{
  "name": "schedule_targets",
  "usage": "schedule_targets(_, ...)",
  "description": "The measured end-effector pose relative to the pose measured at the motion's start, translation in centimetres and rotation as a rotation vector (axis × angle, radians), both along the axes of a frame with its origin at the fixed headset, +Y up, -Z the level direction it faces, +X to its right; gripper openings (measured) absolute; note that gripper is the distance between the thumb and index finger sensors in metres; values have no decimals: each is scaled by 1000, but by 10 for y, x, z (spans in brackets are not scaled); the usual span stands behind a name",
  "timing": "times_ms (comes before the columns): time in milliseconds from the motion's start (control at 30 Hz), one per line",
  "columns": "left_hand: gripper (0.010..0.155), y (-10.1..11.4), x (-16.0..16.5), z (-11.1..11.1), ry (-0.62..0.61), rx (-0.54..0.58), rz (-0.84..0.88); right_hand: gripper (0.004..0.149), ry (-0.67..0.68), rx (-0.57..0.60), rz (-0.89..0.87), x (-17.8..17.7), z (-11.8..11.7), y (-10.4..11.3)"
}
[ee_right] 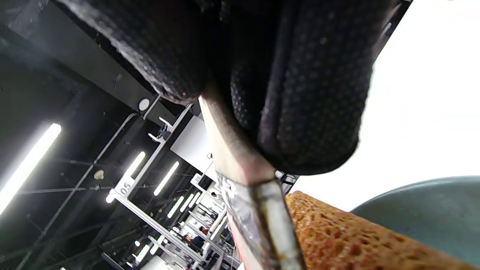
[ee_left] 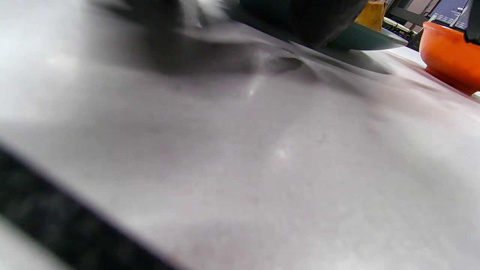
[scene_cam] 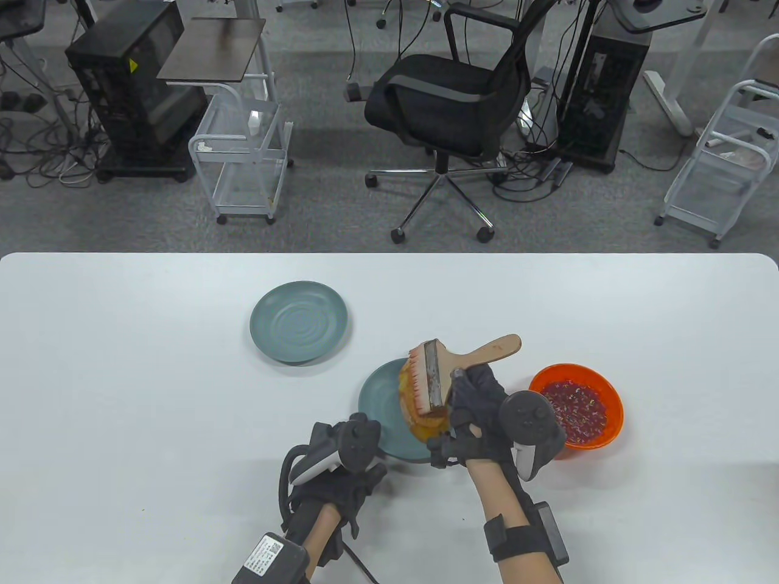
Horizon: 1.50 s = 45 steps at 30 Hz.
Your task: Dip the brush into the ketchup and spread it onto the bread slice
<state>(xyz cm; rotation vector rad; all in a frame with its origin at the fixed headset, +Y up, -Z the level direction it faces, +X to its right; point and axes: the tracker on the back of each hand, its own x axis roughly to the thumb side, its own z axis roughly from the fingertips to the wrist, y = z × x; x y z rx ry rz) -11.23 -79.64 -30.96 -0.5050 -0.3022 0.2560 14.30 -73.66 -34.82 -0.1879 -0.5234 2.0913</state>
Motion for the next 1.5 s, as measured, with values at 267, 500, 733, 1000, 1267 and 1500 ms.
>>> schedule_targets(267, 68, 0, 0, 0, -2, -2, -1, 47, -79, 114, 119, 14, 6, 17)
schedule_targets(500, 68, -1, -1, 1, -3, -2, 6, 47, -42, -41, -16, -6, 0, 0)
schedule_targets(733, 68, 0, -2, 0, -7, -7, 7, 46, -120, 40, 75, 12, 5, 14)
schedule_targets(1000, 68, -1, -2, 0, -7, -11, 18, 46, -16, -61, -30, -7, -2, -2)
schedule_targets(1267, 68, -1, -1, 0, -9, -16, 13, 46, -112, 43, 79, 19, 3, 13)
schedule_targets(1500, 68, -1, -2, 0, -7, -15, 13, 46, 26, -38, -69, -9, -1, -2)
